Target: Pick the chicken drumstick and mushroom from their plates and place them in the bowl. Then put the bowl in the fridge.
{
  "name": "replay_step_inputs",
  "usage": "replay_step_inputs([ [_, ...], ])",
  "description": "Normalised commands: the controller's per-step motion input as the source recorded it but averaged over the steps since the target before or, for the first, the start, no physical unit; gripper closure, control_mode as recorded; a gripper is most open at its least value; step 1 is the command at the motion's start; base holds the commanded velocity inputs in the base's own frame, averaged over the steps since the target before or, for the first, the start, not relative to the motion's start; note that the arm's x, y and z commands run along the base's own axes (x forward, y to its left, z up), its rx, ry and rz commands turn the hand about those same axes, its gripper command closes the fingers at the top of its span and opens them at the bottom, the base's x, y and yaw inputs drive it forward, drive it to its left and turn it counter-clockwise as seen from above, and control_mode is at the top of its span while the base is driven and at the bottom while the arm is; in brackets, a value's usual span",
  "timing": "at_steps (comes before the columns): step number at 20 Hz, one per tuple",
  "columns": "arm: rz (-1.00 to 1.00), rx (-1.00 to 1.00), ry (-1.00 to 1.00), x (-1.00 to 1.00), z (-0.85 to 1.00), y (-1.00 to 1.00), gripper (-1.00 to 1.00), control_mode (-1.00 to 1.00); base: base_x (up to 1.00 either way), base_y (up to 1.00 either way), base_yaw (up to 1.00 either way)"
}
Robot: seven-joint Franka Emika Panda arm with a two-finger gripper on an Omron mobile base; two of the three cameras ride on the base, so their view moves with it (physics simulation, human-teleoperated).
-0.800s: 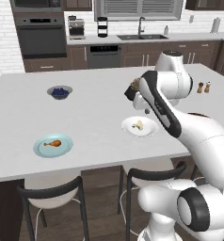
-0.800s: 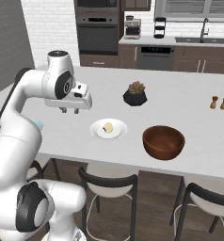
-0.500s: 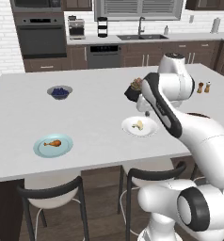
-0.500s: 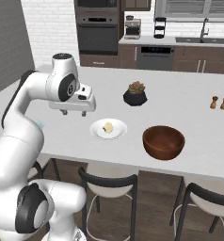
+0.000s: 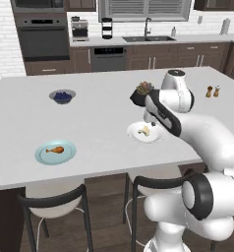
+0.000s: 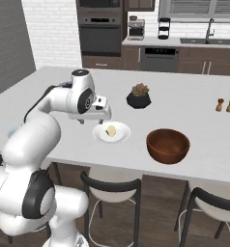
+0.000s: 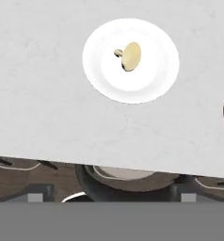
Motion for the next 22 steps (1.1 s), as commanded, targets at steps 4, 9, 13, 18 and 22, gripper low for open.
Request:
replay_step_inputs([
  [4, -0.01, 0.0, 0.03, 0.98, -0.25, 0.0, -1.0, -1.0, 0.0, 0.0, 0.0],
  [9, 0.0, 0.0, 0.07, 0.84, -0.32, -0.01, -1.0, -1.0, 0.0, 0.0, 0.0],
  [13, 0.0, 0.0, 0.09, 0.47, -0.39, -0.2, -1.0, -1.0, 0.0, 0.0, 0.0],
  [18, 0.0, 0.0, 0.07, 0.04, -0.53, -0.4, -1.0, -1.0, 0.0, 0.0, 0.0],
  [22, 0.0, 0.0, 0.02, 0.18, -0.54, -0.09, -1.0, -1.0, 0.0, 0.0, 0.0],
])
